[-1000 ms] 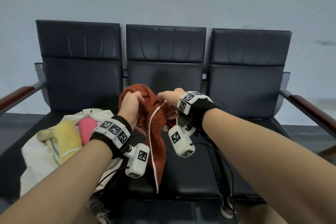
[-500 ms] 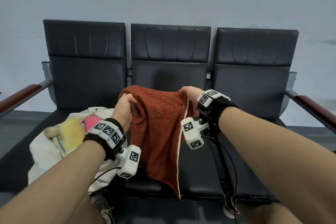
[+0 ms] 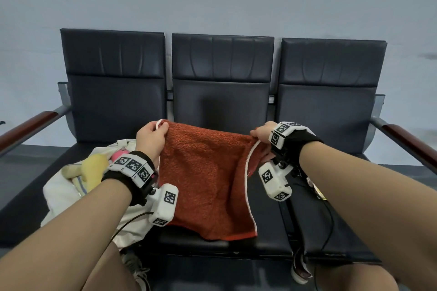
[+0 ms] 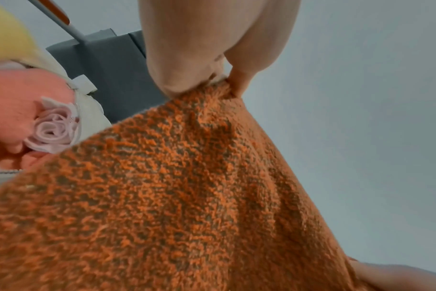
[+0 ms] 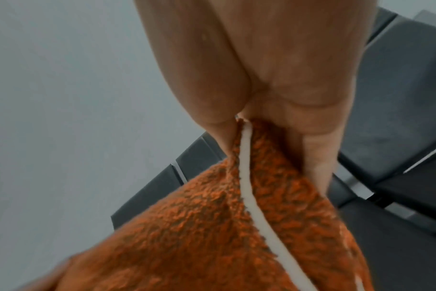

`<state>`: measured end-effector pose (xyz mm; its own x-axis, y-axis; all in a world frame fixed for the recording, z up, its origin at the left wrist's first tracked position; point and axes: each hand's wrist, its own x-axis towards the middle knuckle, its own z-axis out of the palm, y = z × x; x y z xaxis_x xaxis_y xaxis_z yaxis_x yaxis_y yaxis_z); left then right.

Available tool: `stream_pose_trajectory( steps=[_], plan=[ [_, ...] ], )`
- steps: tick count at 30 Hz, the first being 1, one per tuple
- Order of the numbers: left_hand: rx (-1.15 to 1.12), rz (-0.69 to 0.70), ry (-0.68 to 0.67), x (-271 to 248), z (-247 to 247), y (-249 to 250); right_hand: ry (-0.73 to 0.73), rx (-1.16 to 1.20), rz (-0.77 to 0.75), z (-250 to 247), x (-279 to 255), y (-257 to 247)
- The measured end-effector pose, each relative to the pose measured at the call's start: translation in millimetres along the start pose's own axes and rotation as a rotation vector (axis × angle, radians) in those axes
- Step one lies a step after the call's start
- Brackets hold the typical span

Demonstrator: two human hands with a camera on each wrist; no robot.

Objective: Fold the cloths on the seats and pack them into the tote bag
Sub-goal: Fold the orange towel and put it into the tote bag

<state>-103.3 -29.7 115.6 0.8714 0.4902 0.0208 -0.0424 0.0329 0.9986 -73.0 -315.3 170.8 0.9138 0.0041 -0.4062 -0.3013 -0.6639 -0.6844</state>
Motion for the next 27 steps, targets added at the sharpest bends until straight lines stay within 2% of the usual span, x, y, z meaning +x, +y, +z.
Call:
stream_pose_trajectory(
  steps=[3,7,9,11,14,16,18,20,25,27],
  plan=[
    [0.064,0.017,0.044,3,-7,-2,-0.027,0.096,0.121,-4,-6,10],
    [0.005,-0.041,0.102,3,-18,-4,0.006,0.35,0.179,-12,5,24],
    [0.005,-0.051,0.106,1,-22,-5,-0.011,0.498,0.177,-19,11,26],
    [0.029,-0.036,0.124,-3,-24,-4,-0.094,0.533,0.16,-22,1,22],
    [0.125,0.043,0.147,-6,-27,-5,-0.236,0.567,0.117,-23,-17,20],
    [0.235,0.096,0.139,-7,-31,-5,-0.239,0.594,0.058,-19,-22,18],
    [0.358,0.093,0.126,-7,-36,-5,-0.181,0.647,0.007,-17,-20,17],
    [0.469,0.08,0.146,-11,-40,-3,-0.08,0.605,-0.032,-17,-15,18],
    [0.563,0.049,0.194,-22,-49,7,0.252,0.109,-0.046,-26,-7,29],
    [0.53,0.046,0.197,-24,-49,12,0.313,0.019,-0.019,-32,-4,34]
  ],
)
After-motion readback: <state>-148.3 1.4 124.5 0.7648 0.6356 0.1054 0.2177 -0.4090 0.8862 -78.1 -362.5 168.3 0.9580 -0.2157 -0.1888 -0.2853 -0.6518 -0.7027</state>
